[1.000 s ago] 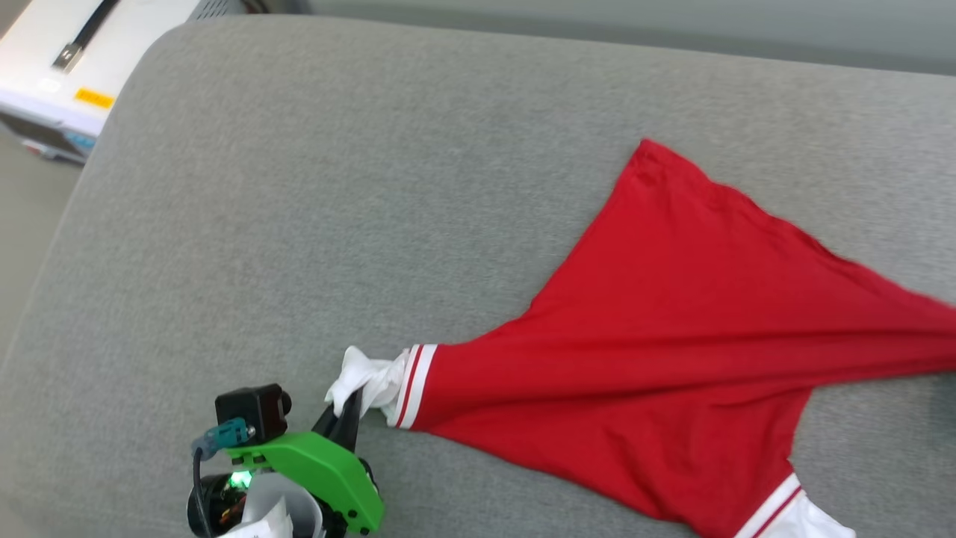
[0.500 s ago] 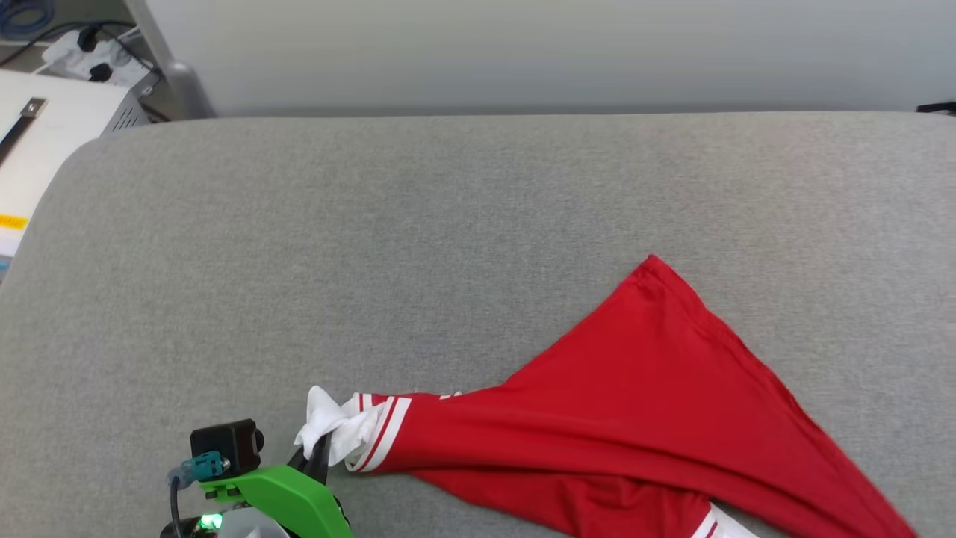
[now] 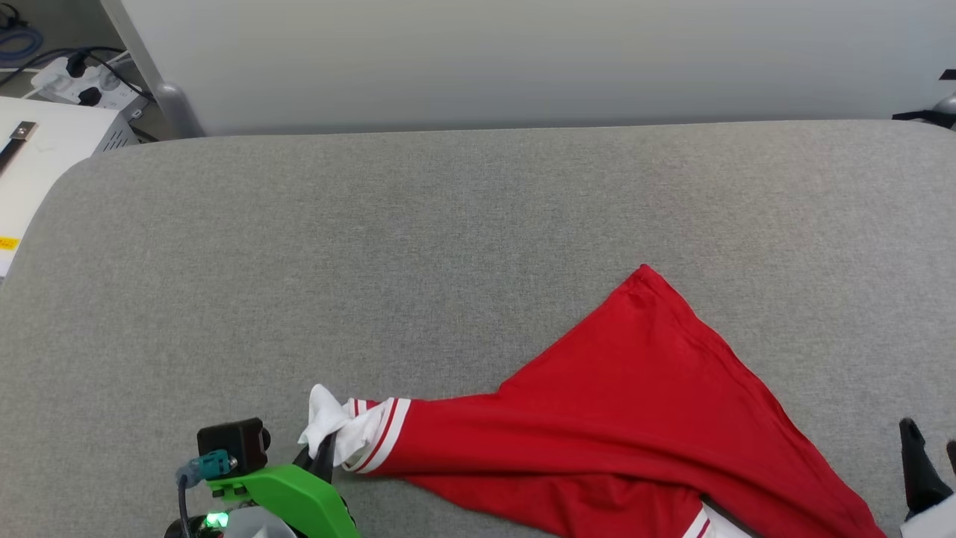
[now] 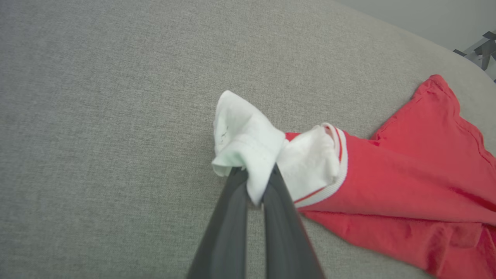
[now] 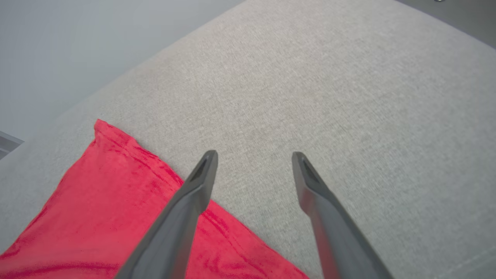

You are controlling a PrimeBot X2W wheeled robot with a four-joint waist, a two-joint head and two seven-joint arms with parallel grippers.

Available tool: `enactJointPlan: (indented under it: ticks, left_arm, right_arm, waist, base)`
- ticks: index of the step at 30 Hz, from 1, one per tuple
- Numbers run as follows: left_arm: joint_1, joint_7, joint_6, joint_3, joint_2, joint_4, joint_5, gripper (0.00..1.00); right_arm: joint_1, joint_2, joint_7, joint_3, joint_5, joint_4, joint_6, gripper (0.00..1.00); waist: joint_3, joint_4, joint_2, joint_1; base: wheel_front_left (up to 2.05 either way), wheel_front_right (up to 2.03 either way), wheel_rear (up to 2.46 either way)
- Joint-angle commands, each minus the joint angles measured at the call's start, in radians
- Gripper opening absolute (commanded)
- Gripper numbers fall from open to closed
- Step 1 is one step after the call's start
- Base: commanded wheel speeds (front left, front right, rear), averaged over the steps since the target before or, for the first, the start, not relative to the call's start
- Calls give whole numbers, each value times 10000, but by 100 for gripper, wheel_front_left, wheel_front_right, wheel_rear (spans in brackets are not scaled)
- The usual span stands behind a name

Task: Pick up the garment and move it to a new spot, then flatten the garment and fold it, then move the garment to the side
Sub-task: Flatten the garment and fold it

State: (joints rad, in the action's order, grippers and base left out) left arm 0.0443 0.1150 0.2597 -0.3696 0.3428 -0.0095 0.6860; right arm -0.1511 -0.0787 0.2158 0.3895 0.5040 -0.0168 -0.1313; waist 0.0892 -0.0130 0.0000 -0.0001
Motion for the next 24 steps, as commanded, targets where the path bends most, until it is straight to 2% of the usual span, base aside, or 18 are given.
enactJointPlan:
  ticks: [1, 4, 7, 12, 18, 24]
  left_arm:
    - [-172, -59, 22, -13, -14, -35, -61, 0]
    - [-339, -144, 9, -114, -61, -109, -188, 0]
    - [-551, -190, -1, -235, -111, -207, -331, 0]
    - [-1036, -260, -85, -500, -242, -351, -585, 0]
    - [-1669, -360, -267, -892, -520, -477, -847, 0]
    - [-2262, -524, -445, -1232, -822, -429, -1078, 0]
  right_arm:
    - [375, -162, -269, -228, -122, 56, 6, 100]
    - [1117, -574, -423, -922, -83, -191, 6, 100]
    - [1940, -1162, 7, -1737, 97, -542, 6, 100]
    - [3673, -2541, 1877, -3538, 670, -1391, 6, 100]
    - [5575, -3716, 4072, -5516, 1315, -2410, 6, 100]
    - [6927, -4394, 4687, -6955, 1693, -3619, 6, 100]
  waist:
    - [55, 34, 0, 1]
    - [156, 167, 0, 1]
    - [350, 372, 0, 1]
    - [764, 874, 0, 1]
    - [1337, 1617, 0, 1]
    - [1832, 2195, 0, 1]
  base:
    - [0, 0, 0]
    - [0, 0, 0]
    - [0, 0, 0]
    - [0, 0, 0]
    - [0, 0, 0]
    - [0, 0, 0]
